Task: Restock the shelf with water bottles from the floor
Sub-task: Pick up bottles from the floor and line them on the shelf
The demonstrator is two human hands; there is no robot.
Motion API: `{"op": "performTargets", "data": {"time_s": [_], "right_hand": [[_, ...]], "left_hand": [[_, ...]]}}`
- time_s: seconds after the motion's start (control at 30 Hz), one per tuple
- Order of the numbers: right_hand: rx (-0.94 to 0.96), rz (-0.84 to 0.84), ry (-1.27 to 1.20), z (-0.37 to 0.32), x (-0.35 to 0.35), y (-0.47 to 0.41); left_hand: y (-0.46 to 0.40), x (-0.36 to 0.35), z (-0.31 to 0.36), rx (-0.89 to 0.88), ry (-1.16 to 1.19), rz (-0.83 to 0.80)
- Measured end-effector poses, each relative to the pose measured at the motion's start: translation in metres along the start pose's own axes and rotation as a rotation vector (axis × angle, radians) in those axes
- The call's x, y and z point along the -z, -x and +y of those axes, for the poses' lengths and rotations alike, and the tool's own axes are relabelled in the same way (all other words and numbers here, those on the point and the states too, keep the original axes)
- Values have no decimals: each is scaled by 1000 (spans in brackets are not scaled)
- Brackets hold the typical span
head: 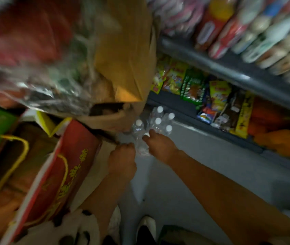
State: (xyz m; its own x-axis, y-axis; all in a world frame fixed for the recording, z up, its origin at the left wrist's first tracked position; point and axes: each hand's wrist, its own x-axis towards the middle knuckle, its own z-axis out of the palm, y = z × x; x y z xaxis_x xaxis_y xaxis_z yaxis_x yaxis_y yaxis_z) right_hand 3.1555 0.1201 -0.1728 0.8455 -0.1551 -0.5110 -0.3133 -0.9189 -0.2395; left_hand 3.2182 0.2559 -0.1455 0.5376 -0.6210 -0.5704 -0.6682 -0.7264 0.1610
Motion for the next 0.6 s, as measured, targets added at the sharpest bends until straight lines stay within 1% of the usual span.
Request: {"op": "performTargets", "data": {"time_s": [0.07,0.2,0.3,0.4,0.47,0.6], "right_hand": [[-31,-8,-40,-6,56,46],[-76,37,47,-19,175,146],[-51,109,91,-27,264,220],[-14,191,83,-35,343,283],[22,245,87,-41,389,321],[81,331,98,-64,471,389]], "left_hand": [[35,46,14,-39,-25,27],[106,140,47,-129,-52,60],[153,217,76,-180,-37,154],[194,292,106,-333,-29,178],[219,336,123,-417,18,205],[264,404,153,-557,36,195]]}}
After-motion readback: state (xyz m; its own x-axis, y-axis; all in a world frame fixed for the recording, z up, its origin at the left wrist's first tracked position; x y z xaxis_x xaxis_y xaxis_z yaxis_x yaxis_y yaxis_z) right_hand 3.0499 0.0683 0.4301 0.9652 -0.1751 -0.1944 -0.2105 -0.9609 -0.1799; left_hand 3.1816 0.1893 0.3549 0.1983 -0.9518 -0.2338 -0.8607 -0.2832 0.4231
